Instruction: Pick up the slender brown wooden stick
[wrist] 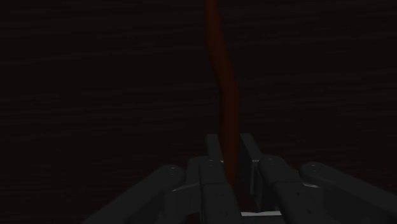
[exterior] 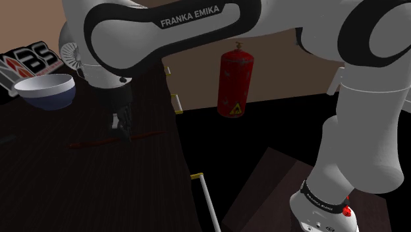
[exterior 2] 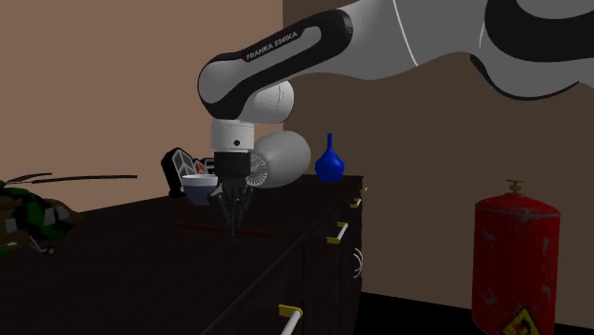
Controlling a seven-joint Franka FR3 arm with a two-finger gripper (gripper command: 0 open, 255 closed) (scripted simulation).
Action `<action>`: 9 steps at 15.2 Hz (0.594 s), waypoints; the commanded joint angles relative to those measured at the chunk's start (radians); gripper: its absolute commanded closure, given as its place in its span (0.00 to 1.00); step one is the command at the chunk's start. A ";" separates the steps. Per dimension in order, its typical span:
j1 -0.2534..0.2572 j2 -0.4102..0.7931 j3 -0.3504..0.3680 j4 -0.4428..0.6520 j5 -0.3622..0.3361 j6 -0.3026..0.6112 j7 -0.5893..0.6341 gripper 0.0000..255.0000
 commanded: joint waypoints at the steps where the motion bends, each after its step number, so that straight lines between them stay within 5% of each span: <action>1: 0.000 0.006 0.000 -0.007 0.001 0.000 0.000 1.00; 9: 0.003 0.007 0.001 0.036 0.001 -0.042 0.001 1.00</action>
